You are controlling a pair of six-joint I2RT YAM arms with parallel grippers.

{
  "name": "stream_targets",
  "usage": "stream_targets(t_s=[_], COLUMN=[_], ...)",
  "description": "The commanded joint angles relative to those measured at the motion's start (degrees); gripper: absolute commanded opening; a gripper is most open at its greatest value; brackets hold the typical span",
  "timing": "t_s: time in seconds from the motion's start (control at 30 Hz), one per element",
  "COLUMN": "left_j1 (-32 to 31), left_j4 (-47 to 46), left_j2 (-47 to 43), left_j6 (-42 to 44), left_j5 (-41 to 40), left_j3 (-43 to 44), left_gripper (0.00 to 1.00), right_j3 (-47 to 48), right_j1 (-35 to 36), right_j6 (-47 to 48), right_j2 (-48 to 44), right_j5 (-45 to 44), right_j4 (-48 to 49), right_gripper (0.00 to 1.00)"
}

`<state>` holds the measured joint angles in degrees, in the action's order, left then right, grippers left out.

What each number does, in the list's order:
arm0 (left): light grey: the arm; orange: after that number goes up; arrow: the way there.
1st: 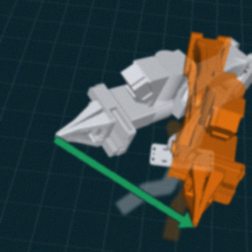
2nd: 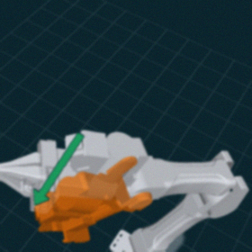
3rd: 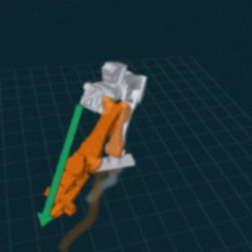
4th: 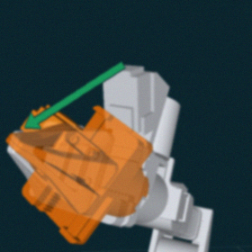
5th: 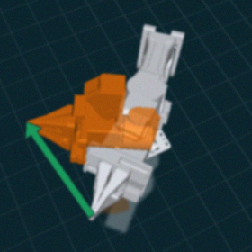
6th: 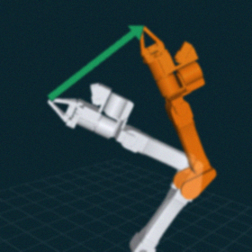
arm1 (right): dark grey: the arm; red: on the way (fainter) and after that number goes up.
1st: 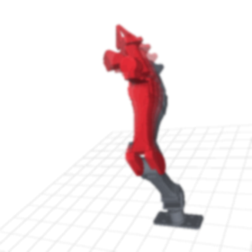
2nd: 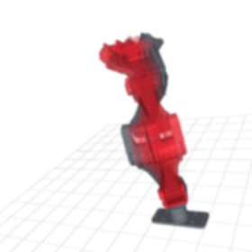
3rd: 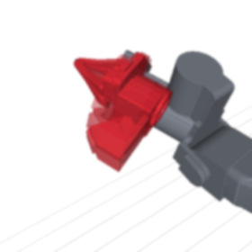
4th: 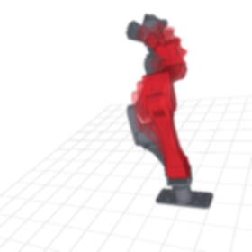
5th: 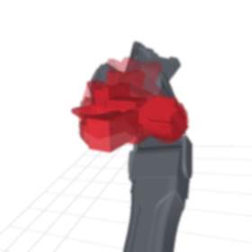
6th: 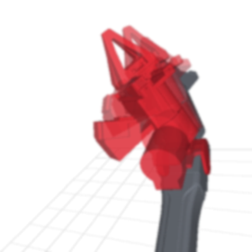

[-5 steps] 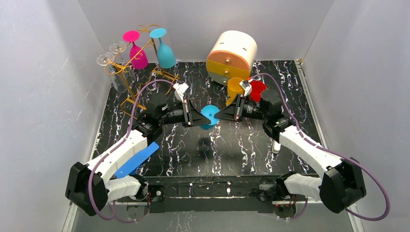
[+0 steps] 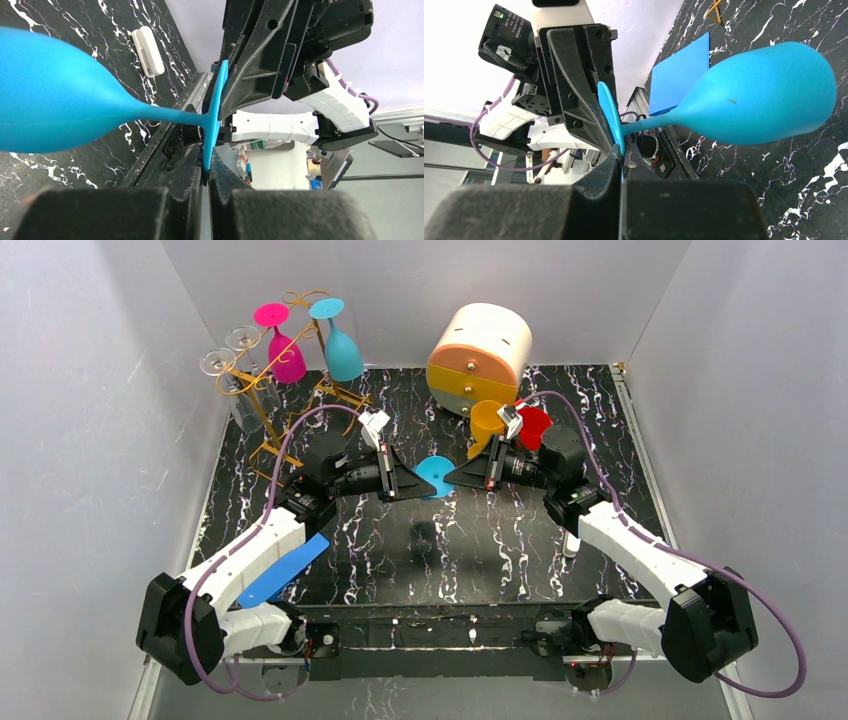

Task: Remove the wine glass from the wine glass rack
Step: Place the wine glass at the center of the board.

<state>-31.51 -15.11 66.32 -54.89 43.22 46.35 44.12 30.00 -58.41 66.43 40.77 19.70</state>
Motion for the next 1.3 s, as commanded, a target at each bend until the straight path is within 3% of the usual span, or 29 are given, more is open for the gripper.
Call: stream_targets(t_s=[0.0, 0.17, 0.43, 0.53, 0.83, 1.03, 1.27], left_j1=[-0.57, -0.66, -0.66, -0.66, -0.66, -0.66, -0.66], left_j4=[-2.35, -3.13, 0.68, 4.21, 14.2, 16.94, 21.55], left_j2=[-0.58, -0.88, -2.26, -3.49, -7.59, -11.75, -15.37], left_j6=[1.0, 1.83, 9.49, 15.63, 30.28, 37.78, 46.89], left_j5=[2.45, 2.63, 2.96, 2.3, 1.64, -0.51, -3.29], left_j3=[0.85, 1.4, 2.75, 2.64, 3.55, 1.48, -0.52], left_gripper=[0.0, 0.0, 0.0, 0.0, 0.0, 0.0, 0.0], right_j3=[-0.37, -0.22, 1.49, 3.36, 6.94, 7.96, 12.32], right_j1=[0.21, 0.18, 0.23, 0.11, -0.37, -0.77, -1.19], right_j6=[-0.72, -0.47, 0.55, 3.01, 8.95, 11.0, 14.69], right_j2=[-1.04, -0.96, -0.86, -1.33, -3.75, -4.83, -4.19], right_j5=[-0.91, -0.86, -0.86, -2.4, -8.7, -10.36, -12.18], right_j4=[3.37, 3.15, 0.7, -2.72, -11.11, -12.66, -20.85], right_gripper=[0.02, 0.06, 0.5, 0.58, 0.68, 0.75, 0.79])
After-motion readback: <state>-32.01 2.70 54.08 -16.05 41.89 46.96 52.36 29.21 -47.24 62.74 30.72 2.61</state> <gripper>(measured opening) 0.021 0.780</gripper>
